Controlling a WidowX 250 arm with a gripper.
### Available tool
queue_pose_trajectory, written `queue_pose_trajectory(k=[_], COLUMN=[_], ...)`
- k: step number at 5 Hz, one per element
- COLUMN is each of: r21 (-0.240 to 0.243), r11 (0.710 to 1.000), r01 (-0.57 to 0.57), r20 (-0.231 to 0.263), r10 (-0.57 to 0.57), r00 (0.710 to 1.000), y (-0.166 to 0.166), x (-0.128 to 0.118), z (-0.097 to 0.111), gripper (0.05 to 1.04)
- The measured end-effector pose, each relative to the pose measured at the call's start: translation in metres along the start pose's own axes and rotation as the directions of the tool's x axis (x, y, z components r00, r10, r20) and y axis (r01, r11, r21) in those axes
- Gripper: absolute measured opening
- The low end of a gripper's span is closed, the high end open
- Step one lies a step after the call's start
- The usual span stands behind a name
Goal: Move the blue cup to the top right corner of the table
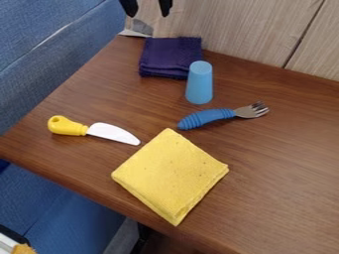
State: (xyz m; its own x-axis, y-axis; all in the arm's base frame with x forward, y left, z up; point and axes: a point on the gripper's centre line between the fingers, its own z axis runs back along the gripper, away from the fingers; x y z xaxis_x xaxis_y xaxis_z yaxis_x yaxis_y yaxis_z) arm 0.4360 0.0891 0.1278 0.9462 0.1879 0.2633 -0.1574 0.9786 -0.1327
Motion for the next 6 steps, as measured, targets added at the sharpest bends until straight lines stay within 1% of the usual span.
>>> queue_pose_trajectory(k=[1,2,3,4,6], r21=[-0.005,-0.024,-0.027,-0.033,-0.04], r11=[1.0,1.0,0.997,0.991,0.969], r01=[-0.007,0.01,0.071,0.131,0.246], r20=[-0.047,-0.096,-0.083,-0.083,-0.095], r10=[0.007,-0.012,-0.073,-0.134,-0.248], r00=[0.999,0.995,0.994,0.988,0.964], y=[0.002,-0.003,-0.022,-0.038,-0.072], x=[-0.007,-0.021,-0.032,-0.044,-0.052], z=[-0.017,-0.028,-0.019,-0.017,-0.023], gripper=[0.998,0.998,0.998,0.998,0.998])
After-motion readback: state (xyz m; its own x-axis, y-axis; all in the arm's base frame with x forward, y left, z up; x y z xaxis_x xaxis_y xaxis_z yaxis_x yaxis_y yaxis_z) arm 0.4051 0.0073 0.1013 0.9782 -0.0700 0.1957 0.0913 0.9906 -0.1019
